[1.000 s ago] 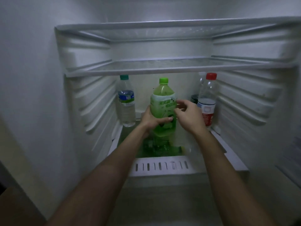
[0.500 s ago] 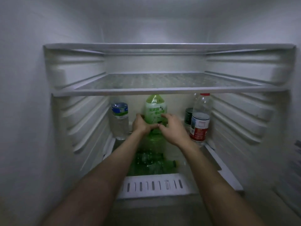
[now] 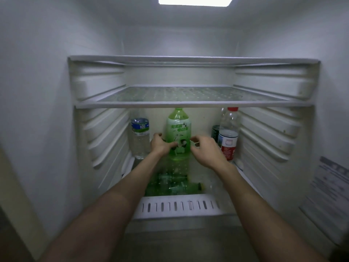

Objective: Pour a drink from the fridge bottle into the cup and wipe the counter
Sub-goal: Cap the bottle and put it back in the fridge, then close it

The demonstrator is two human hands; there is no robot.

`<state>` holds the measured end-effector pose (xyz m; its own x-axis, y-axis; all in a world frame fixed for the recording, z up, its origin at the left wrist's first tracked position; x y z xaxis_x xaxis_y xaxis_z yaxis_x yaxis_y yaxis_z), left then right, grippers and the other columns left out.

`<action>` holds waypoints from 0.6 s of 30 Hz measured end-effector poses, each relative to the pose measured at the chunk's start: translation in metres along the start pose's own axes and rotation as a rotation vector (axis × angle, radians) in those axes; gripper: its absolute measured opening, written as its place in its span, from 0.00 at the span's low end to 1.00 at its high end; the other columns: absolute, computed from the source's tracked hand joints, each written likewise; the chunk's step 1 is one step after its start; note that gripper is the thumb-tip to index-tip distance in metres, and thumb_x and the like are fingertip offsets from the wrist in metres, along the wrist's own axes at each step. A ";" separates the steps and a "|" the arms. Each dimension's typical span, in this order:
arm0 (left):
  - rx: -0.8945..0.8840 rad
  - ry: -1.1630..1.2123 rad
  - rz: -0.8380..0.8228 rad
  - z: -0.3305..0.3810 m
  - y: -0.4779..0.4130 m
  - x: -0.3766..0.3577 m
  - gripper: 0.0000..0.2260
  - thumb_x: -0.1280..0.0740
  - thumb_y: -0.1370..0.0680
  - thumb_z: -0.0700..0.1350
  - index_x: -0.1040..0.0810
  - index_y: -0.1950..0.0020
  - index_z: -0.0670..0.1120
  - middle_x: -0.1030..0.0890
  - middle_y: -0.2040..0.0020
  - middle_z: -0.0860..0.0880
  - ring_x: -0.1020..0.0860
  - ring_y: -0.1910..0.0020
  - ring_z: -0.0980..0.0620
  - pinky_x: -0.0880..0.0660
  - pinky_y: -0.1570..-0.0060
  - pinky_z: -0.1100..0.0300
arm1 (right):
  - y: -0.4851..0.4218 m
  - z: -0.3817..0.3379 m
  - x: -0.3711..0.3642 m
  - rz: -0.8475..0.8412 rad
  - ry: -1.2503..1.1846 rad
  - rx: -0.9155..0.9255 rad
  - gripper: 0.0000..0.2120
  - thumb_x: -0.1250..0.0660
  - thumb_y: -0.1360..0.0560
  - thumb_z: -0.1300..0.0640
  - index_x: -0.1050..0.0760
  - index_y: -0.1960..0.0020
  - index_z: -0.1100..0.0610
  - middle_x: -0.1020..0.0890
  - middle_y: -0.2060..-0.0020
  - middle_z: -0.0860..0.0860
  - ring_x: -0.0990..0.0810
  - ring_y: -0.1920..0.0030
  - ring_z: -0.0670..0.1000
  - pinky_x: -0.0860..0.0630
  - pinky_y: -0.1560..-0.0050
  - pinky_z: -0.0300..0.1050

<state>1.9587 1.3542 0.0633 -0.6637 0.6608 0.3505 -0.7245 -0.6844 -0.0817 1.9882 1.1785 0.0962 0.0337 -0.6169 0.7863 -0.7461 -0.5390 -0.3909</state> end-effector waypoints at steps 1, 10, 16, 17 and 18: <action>-0.007 0.001 0.026 0.001 0.004 0.004 0.34 0.23 0.28 0.42 0.35 0.27 0.38 0.26 0.31 0.39 0.25 0.34 0.41 0.25 0.35 0.48 | 0.004 0.001 0.002 -0.001 0.006 -0.006 0.17 0.37 0.21 0.55 0.26 0.33 0.58 0.20 0.41 0.53 0.20 0.48 0.50 0.26 0.53 0.42; -0.232 -0.435 -0.111 0.013 0.071 0.015 0.02 0.30 0.23 0.40 0.18 0.52 0.43 0.16 0.54 0.46 0.19 0.54 0.51 0.20 0.52 0.56 | 0.043 -0.007 0.000 -0.110 0.202 0.019 0.11 0.40 0.26 0.56 0.19 0.57 0.58 0.18 0.65 0.53 0.20 0.66 0.52 0.21 0.65 0.48; -0.436 -0.817 -0.217 0.023 0.122 0.019 0.06 0.31 0.22 0.45 0.18 0.54 0.43 0.17 0.58 0.48 0.19 0.60 0.52 0.22 0.62 0.59 | 0.082 -0.008 0.009 -0.168 0.317 0.009 0.12 0.40 0.26 0.57 0.19 0.58 0.59 0.18 0.62 0.55 0.21 0.64 0.54 0.26 0.66 0.44; -0.454 -0.884 -0.235 0.025 0.130 0.020 0.07 0.31 0.22 0.46 0.18 0.54 0.44 0.17 0.58 0.48 0.20 0.60 0.52 0.22 0.63 0.59 | 0.088 -0.011 0.012 -0.176 0.339 0.005 0.12 0.40 0.26 0.57 0.18 0.57 0.59 0.18 0.61 0.55 0.21 0.64 0.54 0.26 0.65 0.44; -0.463 -0.936 -0.256 0.028 0.140 0.023 0.07 0.32 0.22 0.47 0.18 0.54 0.45 0.17 0.57 0.48 0.20 0.59 0.52 0.23 0.62 0.59 | 0.095 -0.014 0.015 -0.179 0.361 0.000 0.12 0.40 0.26 0.57 0.19 0.57 0.59 0.18 0.61 0.55 0.23 0.64 0.55 0.28 0.66 0.43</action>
<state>1.8475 1.2652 0.0857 -0.2188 0.1342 0.9665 -0.9522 -0.2459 -0.1814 1.9078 1.1261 0.0776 -0.0726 -0.2721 0.9595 -0.7493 -0.6201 -0.2325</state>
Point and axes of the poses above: each hand's wrist, its own y-axis away from the middle knuckle, its own x-axis out of the back of the hand, z = x × y, the point moved 5 cm from there along -y, towards the middle knuckle
